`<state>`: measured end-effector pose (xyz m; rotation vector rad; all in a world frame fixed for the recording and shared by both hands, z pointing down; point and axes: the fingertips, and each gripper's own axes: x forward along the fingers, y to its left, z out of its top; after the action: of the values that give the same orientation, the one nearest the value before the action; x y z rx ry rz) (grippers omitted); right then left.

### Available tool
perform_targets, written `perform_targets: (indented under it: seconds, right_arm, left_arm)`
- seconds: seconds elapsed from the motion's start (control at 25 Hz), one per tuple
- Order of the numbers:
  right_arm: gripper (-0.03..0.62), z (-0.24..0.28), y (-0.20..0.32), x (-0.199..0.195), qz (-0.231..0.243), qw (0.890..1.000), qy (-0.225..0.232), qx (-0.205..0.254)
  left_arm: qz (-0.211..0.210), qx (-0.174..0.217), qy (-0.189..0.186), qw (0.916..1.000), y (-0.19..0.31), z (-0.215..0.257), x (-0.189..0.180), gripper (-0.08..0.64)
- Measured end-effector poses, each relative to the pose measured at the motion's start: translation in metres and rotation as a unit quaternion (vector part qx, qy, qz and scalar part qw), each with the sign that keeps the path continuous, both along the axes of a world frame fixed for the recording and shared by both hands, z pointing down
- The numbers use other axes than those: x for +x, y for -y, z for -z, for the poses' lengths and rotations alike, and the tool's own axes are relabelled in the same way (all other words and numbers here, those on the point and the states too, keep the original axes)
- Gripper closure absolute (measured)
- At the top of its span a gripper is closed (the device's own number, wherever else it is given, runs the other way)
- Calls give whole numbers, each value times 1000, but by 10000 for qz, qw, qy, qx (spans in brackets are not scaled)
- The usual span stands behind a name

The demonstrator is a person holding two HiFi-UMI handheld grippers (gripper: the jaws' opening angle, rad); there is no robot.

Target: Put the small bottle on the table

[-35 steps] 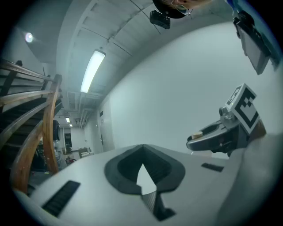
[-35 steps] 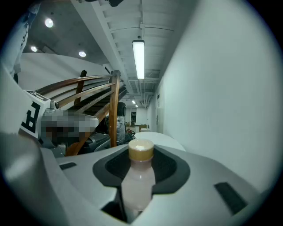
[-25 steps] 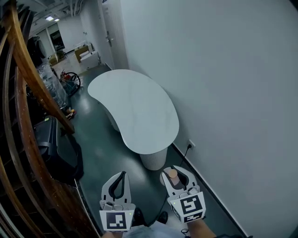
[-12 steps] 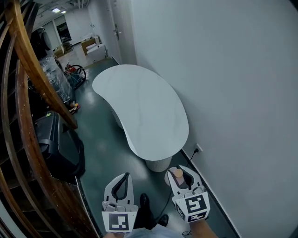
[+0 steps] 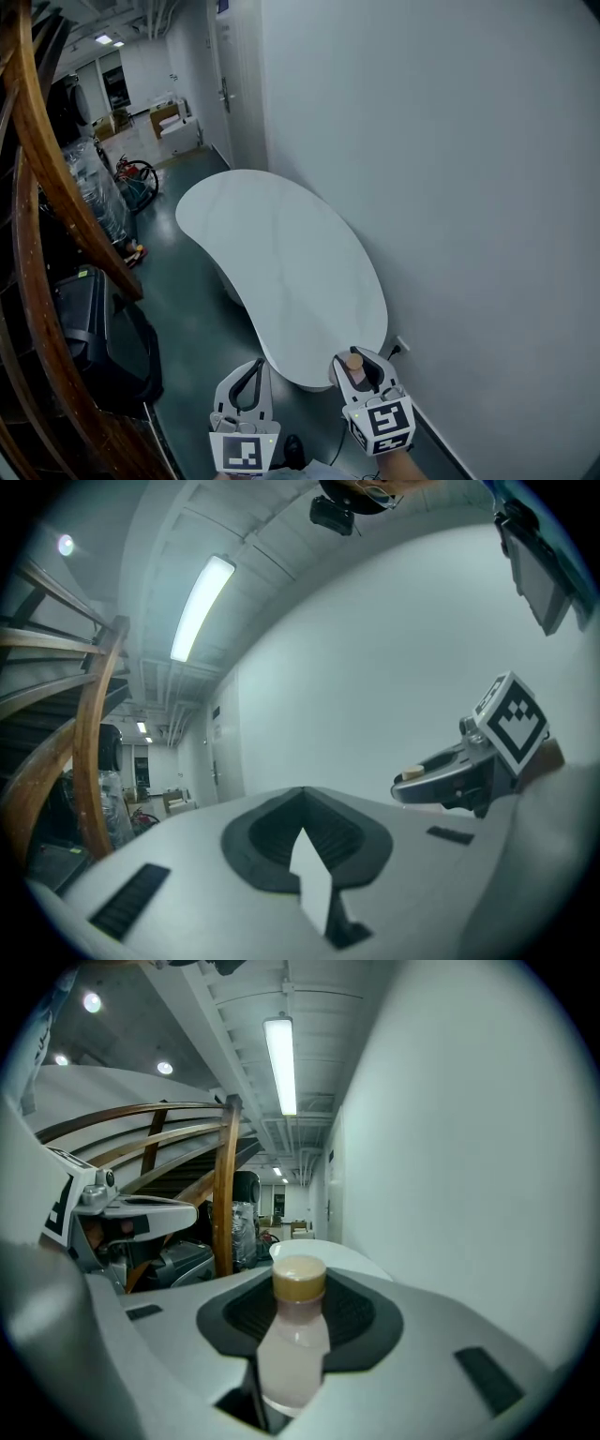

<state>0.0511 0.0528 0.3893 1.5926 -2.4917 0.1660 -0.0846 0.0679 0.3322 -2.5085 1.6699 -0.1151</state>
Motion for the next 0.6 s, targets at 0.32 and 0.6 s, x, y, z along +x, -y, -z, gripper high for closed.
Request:
perform_targets:
  seconds: [0.32,0.6]
  right_arm:
    - [469,15,42,-19,-111,9997,-81,218]
    - [469,5,63,-21,-176,9998,-77,88]
  left_arm:
    - [-279,26,-53,9996,44,-2,-8,560]
    - [-434,-18,-16,9991,63,-10,-5,560]
